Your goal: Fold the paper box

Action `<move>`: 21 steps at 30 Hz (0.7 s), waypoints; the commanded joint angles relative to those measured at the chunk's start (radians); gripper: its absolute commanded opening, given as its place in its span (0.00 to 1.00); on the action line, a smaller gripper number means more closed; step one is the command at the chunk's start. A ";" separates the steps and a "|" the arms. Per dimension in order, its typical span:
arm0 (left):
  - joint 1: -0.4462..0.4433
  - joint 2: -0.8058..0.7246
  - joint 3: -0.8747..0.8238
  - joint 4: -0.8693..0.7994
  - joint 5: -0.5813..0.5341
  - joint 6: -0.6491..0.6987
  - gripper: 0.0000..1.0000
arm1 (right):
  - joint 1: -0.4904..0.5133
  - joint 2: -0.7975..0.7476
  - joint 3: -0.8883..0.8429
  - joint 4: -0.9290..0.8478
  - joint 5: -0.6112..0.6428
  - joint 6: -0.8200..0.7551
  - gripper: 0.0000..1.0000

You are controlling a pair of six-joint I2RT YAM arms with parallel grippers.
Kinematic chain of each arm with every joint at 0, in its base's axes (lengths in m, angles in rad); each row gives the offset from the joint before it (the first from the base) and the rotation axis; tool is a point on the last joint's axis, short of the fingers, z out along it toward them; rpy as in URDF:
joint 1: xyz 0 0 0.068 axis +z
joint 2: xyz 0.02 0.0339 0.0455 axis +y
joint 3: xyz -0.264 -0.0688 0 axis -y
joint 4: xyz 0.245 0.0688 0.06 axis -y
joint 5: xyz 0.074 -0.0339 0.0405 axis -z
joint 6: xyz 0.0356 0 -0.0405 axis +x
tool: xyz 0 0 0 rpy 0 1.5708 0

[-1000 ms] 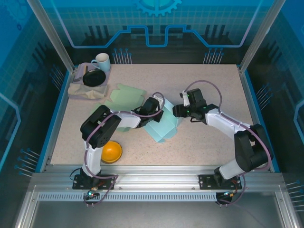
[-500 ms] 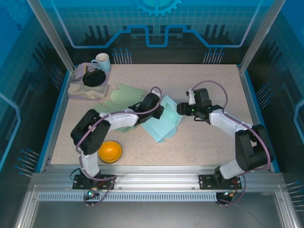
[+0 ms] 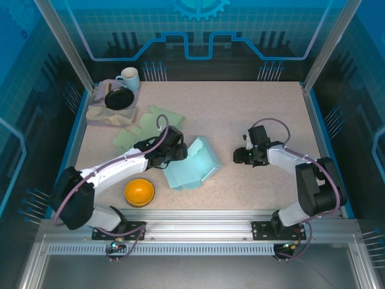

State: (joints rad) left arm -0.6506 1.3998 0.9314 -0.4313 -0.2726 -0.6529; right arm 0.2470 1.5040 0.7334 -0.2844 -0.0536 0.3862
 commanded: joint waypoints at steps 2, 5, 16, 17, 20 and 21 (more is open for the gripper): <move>0.005 -0.125 0.025 -0.159 -0.043 -0.105 0.62 | 0.003 -0.064 -0.034 0.001 -0.029 0.030 0.57; 0.005 -0.234 0.003 -0.231 -0.072 -0.140 0.68 | 0.019 -0.094 -0.029 -0.020 0.000 0.010 0.57; 0.011 -0.399 -0.321 -0.067 0.093 -0.298 0.71 | 0.080 -0.137 0.016 -0.062 0.042 -0.023 0.57; 0.010 -0.380 -0.329 -0.047 0.097 -0.308 0.71 | 0.081 -0.137 0.017 -0.066 0.038 -0.022 0.57; 0.008 -0.307 -0.335 0.041 0.142 -0.312 0.70 | 0.089 -0.144 0.016 -0.066 0.037 -0.023 0.57; 0.007 -0.286 -0.331 0.064 0.151 -0.312 0.69 | 0.093 -0.146 0.014 -0.068 0.040 -0.024 0.57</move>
State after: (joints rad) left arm -0.6453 1.0695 0.6014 -0.4854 -0.1928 -0.9268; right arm 0.3218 1.3815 0.7277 -0.3225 -0.0261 0.3752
